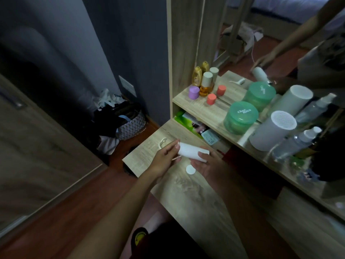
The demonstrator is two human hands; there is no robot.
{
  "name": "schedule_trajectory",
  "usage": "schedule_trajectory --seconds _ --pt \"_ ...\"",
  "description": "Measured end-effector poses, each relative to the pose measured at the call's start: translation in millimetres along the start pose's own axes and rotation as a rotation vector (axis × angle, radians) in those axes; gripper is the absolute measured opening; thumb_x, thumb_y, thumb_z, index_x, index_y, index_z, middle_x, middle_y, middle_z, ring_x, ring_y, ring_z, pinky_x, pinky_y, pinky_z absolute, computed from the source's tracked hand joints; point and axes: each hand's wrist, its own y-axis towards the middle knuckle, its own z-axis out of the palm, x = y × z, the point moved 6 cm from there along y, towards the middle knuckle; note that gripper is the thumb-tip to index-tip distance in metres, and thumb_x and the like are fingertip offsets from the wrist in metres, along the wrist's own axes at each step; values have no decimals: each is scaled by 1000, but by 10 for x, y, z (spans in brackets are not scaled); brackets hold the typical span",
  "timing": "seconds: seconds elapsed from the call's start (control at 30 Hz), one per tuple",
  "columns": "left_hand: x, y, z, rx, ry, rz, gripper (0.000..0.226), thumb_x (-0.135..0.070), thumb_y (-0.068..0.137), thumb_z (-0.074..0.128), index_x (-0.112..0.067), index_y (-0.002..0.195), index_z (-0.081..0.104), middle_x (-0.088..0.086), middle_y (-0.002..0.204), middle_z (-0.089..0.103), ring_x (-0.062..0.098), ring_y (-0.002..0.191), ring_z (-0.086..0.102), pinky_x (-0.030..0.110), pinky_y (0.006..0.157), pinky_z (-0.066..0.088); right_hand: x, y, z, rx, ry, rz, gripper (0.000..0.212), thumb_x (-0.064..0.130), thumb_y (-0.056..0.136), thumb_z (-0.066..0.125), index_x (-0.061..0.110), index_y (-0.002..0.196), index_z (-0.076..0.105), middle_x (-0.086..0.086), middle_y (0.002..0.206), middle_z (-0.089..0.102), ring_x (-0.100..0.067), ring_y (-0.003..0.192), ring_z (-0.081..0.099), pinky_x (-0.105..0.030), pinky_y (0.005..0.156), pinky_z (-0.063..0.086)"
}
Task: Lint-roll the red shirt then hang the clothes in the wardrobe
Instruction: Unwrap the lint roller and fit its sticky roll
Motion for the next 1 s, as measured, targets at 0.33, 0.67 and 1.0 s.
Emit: schedule_trajectory --seconds 0.33,0.67,1.0 --pt "-254 -5 -105 -87 264 168 30 -27 96 52 -17 124 47 5 115 55 21 105 61 36 89 56 -97 134 338 53 -62 16 28 6 93 57 17 118 48 -12 109 59 -30 103 62 -32 79 59" --pt "-282 272 -429 -326 193 103 42 -18 101 39 2 138 35 19 124 45 22 106 52 25 75 56 -218 599 -62 -305 -1102 -270 32 31 90 53 14 116 61 -11 111 64 -31 105 60 -38 88 48" --pt "-229 280 -633 -350 181 50 37 -22 101 41 -1 132 41 13 111 50 24 98 57 39 81 56 -634 731 -106 -255 -1704 -477 20 10 77 60 20 92 69 -5 97 62 -22 91 60 -32 77 50"
